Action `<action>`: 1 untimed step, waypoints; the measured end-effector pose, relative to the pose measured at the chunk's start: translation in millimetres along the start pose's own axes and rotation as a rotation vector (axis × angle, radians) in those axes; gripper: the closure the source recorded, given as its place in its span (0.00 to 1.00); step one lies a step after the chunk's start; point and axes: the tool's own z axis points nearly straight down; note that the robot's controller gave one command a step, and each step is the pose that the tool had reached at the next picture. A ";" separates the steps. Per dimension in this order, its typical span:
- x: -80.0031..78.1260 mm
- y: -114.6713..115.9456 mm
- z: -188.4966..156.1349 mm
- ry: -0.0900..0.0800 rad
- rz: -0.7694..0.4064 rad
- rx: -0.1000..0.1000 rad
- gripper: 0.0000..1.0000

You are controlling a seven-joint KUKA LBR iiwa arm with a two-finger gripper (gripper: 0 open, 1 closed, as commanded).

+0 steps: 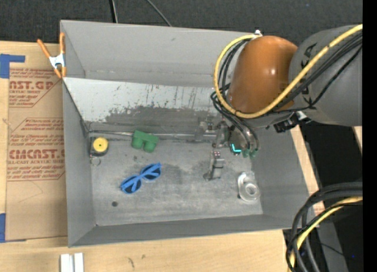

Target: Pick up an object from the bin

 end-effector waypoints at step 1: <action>32.2 -97.3 97.7 0.002 -0.044 0.002 0.00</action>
Offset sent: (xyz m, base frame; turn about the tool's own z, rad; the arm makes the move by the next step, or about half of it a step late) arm -0.0298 -0.0931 -0.0924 -0.0508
